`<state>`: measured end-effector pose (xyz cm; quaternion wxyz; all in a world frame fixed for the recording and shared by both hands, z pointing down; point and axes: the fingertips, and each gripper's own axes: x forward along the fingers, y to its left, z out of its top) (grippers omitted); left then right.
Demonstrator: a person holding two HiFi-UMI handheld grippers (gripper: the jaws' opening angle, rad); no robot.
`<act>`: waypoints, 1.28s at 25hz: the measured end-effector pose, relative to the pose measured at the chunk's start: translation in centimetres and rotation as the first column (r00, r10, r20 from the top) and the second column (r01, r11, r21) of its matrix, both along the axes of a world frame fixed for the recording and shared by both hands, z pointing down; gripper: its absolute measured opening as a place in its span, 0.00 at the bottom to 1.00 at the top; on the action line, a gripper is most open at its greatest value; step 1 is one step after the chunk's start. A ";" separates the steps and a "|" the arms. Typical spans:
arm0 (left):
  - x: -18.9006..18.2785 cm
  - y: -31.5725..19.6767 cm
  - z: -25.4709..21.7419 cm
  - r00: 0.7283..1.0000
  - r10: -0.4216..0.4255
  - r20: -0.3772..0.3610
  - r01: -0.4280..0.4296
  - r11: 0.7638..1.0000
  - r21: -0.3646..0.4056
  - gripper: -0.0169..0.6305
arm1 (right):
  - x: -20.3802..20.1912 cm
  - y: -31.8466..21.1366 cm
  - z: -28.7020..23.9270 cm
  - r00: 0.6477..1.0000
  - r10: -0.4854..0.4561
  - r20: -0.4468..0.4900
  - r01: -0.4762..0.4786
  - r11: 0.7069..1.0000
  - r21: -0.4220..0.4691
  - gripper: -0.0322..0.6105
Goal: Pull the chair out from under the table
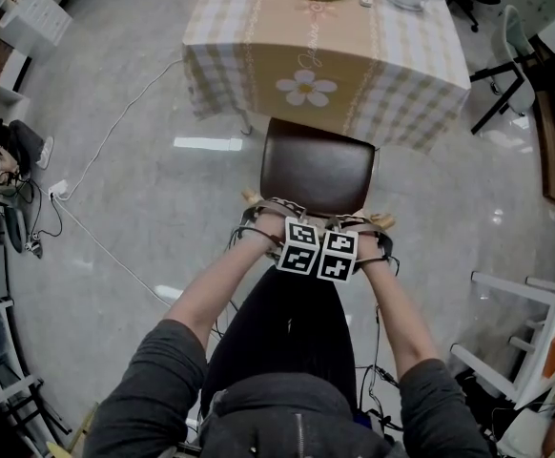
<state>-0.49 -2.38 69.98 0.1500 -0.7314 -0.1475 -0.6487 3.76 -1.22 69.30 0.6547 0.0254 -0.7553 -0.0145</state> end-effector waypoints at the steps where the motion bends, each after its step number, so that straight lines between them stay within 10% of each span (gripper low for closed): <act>1: 0.0 0.2 0.0 1.000 -0.001 -0.001 0.001 1.000 0.001 0.25 | -0.1 0.3 0.0 1.000 0.001 -0.002 -0.001 1.000 -0.001 0.26; 32: -2.0 5.9 0.6 0.999 -0.032 -0.015 0.032 0.999 0.026 0.25 | -2.3 6.1 0.3 0.999 0.034 0.026 -0.034 0.999 0.018 0.26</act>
